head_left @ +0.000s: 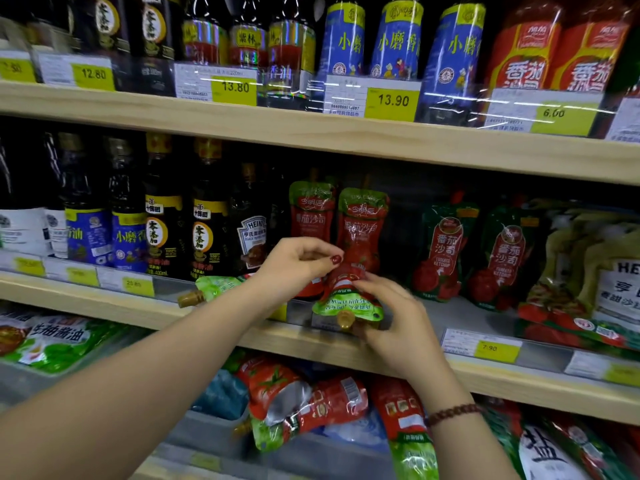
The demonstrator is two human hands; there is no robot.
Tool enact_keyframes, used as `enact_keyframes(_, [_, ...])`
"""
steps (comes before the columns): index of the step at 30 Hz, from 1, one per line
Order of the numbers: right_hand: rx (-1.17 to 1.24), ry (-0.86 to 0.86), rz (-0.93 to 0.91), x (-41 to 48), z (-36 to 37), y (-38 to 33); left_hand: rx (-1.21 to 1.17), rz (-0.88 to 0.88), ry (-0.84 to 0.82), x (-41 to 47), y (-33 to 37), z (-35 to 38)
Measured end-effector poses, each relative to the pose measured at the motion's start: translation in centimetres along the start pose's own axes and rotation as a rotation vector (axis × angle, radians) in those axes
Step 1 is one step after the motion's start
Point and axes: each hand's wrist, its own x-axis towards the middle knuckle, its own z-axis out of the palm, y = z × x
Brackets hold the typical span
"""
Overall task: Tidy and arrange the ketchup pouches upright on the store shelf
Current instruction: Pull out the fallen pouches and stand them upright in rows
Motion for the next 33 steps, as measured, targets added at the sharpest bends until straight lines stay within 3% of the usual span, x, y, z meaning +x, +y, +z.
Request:
enact_keyframes(6, [-0.057,0.046,-0.023,0.2,0.2,-0.1,-0.164,-0.073,0.035,-1.0,-0.9,-0.1])
enact_keyframes(11, [-0.083,0.122,-0.057,-0.2,0.3,0.2,-0.142,-0.026,0.050,-1.8,-1.0,0.6])
enact_keyframes(17, [0.339,0.283,-0.010,0.5,-1.2,-0.6,-0.056,0.066,-0.030,-2.0,-0.8,0.2])
enact_keyframes(24, [0.695,0.342,-0.007,1.7,-1.8,-1.1,0.017,0.055,-0.175,-0.4,-1.3,1.9])
enact_keyframes(28, [0.800,0.365,0.022,2.0,-1.5,-0.8,0.005,0.046,-0.147,0.7,-1.3,3.0])
enact_keyframes(33, [0.835,0.261,0.100,2.1,-1.5,0.8,-0.048,0.046,-0.089,1.4,-1.5,3.3])
